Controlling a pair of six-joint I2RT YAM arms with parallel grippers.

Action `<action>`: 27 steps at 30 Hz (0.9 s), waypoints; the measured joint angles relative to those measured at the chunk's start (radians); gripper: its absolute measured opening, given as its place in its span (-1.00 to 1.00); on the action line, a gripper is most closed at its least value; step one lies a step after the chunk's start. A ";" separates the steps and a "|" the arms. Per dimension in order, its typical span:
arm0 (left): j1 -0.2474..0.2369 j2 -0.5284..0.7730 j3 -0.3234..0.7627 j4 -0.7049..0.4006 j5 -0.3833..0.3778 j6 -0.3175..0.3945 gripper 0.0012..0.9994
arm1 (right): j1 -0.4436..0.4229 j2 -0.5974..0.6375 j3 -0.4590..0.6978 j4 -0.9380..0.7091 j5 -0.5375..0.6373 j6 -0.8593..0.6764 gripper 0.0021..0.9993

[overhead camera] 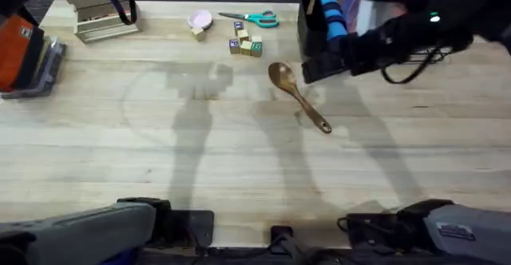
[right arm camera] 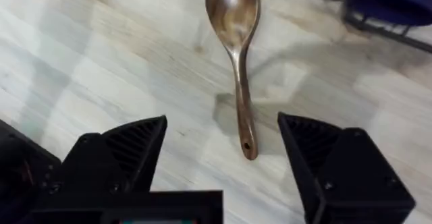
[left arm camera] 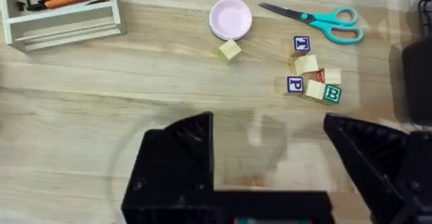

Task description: Pick up the spoon on the table one by one and put them onto the rack

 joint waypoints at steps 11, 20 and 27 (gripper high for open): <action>0.000 0.000 0.000 -0.005 -0.002 0.000 0.99 | 0.078 0.172 0.000 0.010 0.017 0.016 1.00; 0.000 0.000 0.000 -0.024 -0.002 0.000 0.99 | 0.179 0.305 0.000 0.108 0.173 0.098 1.00; 0.000 0.000 0.000 -0.023 -0.002 0.000 0.99 | 0.228 0.364 0.000 0.209 0.293 0.132 1.00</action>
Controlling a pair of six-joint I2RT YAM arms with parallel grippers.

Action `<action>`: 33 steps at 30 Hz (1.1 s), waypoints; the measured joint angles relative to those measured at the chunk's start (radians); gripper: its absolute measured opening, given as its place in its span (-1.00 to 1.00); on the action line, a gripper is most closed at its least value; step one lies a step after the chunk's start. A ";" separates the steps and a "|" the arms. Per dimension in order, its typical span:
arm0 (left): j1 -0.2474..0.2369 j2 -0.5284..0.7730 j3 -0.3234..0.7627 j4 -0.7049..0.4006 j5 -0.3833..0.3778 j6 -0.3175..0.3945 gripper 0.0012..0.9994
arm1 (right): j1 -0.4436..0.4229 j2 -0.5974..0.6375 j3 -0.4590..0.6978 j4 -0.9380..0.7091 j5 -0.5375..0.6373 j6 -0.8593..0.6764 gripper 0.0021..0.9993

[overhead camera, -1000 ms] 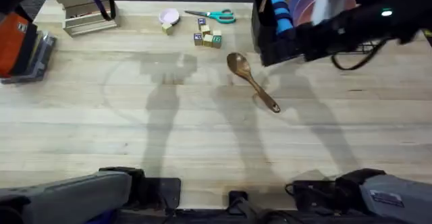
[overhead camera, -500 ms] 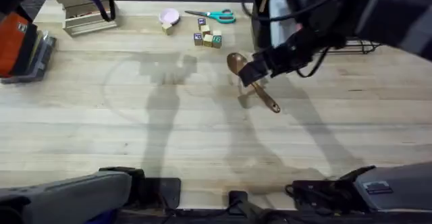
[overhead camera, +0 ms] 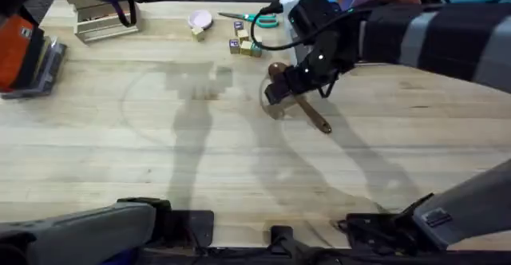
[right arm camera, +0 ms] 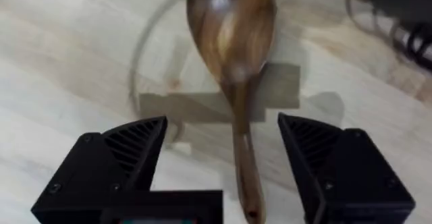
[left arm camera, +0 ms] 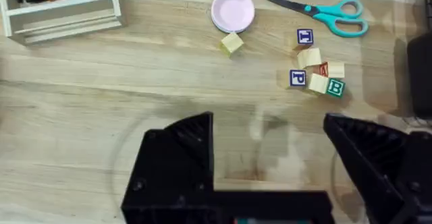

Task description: Pick up the spoon on the table one by one and put them onto the rack

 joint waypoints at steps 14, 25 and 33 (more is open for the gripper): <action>0.000 0.000 0.000 0.000 0.000 0.000 0.99 | 0.002 0.080 0.016 0.013 0.050 0.036 0.95; 0.000 0.000 0.000 0.000 0.000 0.001 0.99 | -0.001 0.084 0.023 0.017 0.086 0.044 -0.87; 0.000 0.000 0.000 0.000 0.000 0.003 0.99 | -0.001 0.086 0.031 -0.003 0.087 0.047 -0.92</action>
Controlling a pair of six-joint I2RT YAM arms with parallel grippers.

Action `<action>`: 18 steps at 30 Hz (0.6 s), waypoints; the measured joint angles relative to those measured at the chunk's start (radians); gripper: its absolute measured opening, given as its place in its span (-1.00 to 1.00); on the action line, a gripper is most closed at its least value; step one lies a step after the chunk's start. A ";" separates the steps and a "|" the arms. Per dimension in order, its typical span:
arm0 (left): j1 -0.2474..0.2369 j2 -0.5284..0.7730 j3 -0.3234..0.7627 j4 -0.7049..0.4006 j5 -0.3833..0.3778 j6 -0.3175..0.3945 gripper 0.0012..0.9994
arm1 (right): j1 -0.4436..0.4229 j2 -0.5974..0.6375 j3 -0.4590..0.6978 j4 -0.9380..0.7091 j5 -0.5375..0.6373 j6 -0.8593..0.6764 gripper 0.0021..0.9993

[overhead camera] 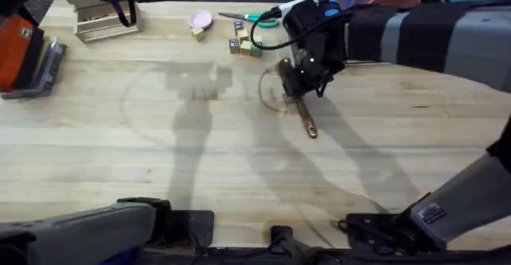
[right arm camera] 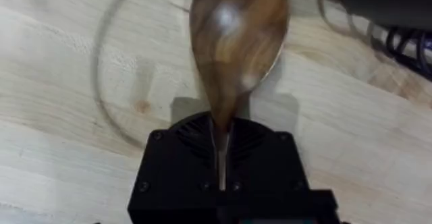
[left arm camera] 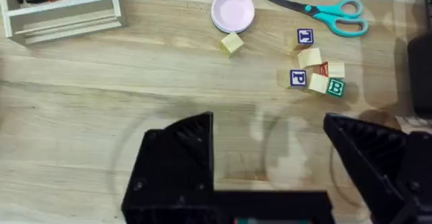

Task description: Pick up the spoon on the table one by one and put them onto the rack

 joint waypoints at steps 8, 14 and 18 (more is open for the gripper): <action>0.000 0.000 0.000 0.000 0.000 0.000 0.99 | 0.000 -0.047 0.004 -0.124 -0.016 -0.005 -0.93; 0.000 0.000 0.000 0.000 0.000 0.000 0.99 | 0.001 -0.183 0.018 -0.151 -0.019 -0.007 -0.94; 0.000 0.000 0.000 0.001 0.000 0.000 0.99 | 0.001 -0.278 0.041 -0.146 -0.019 -0.007 -0.94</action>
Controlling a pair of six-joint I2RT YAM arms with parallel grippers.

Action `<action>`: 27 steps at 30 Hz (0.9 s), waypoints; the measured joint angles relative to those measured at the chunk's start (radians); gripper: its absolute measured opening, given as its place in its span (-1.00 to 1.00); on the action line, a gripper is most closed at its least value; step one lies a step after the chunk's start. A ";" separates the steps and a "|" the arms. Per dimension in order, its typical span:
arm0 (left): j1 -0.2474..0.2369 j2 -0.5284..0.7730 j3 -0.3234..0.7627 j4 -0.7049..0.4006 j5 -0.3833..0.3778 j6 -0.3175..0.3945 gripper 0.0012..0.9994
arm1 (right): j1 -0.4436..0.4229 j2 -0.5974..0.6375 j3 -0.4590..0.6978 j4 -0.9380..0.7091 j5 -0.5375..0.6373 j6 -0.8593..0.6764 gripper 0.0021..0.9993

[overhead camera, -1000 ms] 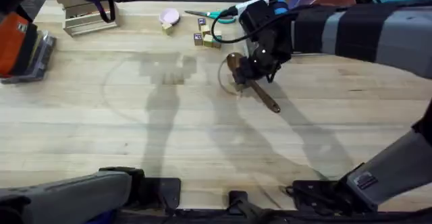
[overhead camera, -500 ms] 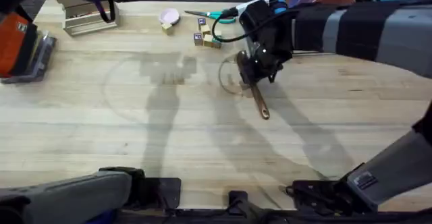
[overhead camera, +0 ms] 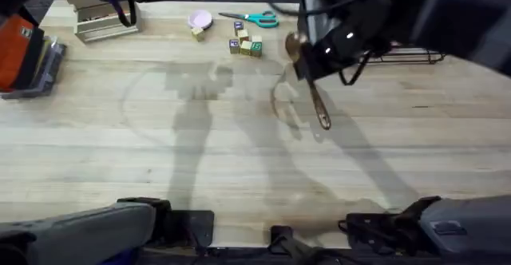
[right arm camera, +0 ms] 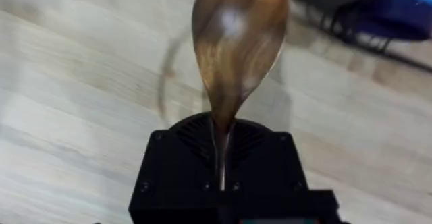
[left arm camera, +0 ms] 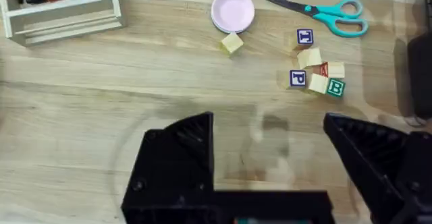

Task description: Pick up the spoon on the table one by one and put them onto the rack

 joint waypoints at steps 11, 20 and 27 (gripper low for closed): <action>0.000 0.000 0.000 0.000 0.000 0.000 0.99 | 0.000 -0.185 0.009 0.261 0.001 -0.027 -0.94; 0.000 0.000 0.000 0.000 0.000 0.000 0.99 | -0.013 -0.176 0.010 0.574 0.001 -0.217 -0.94; 0.000 0.000 0.000 0.000 0.000 0.000 0.99 | -0.083 -0.149 0.010 0.714 0.054 -0.263 -0.93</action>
